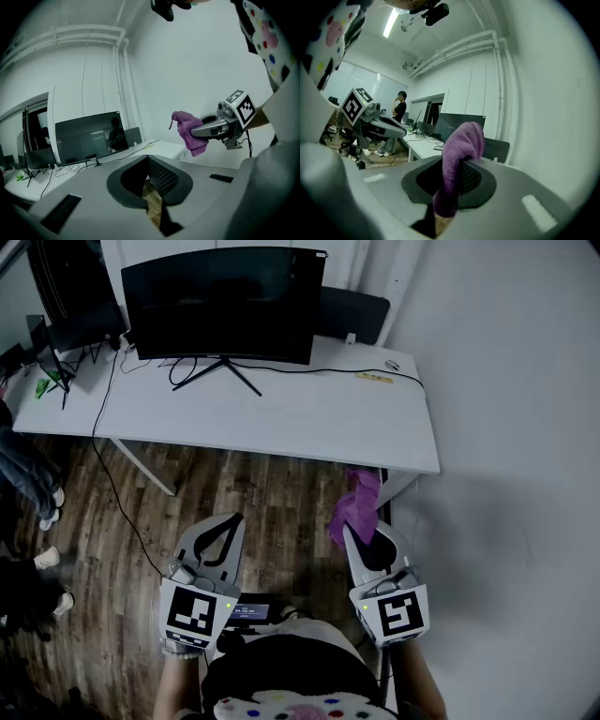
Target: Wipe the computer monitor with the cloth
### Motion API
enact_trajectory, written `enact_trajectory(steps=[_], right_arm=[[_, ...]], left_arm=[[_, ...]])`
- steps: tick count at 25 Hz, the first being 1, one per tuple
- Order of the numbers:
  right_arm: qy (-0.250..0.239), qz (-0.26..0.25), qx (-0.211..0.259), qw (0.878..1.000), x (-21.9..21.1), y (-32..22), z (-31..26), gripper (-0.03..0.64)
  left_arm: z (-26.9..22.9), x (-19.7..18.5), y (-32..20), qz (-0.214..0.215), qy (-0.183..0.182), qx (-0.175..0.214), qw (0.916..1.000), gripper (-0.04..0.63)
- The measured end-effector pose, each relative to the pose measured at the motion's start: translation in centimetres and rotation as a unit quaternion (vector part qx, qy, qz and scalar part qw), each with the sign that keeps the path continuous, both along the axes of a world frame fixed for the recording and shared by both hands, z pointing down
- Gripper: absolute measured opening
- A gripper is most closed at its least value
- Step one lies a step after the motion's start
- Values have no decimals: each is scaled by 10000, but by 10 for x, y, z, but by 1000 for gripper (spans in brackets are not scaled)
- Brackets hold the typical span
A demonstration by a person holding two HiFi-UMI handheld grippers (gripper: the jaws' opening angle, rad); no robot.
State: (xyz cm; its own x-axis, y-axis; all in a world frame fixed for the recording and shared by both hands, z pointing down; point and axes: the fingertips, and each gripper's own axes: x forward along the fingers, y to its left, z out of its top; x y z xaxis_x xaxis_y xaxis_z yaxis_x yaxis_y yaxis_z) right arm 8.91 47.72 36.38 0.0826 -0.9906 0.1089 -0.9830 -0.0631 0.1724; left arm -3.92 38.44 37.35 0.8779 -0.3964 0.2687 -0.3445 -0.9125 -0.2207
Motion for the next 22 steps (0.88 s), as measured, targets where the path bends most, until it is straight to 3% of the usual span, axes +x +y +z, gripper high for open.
enact_trajectory(steps=[11, 22], right_arm=[[20, -1, -8, 10000, 7, 7, -1, 67], [-99, -103, -126, 9998, 14, -4, 12, 68]], left_arm=[[-7, 6, 6, -1, 111, 9, 9999, 6], [2, -9, -4, -301, -38, 18, 9995, 6]])
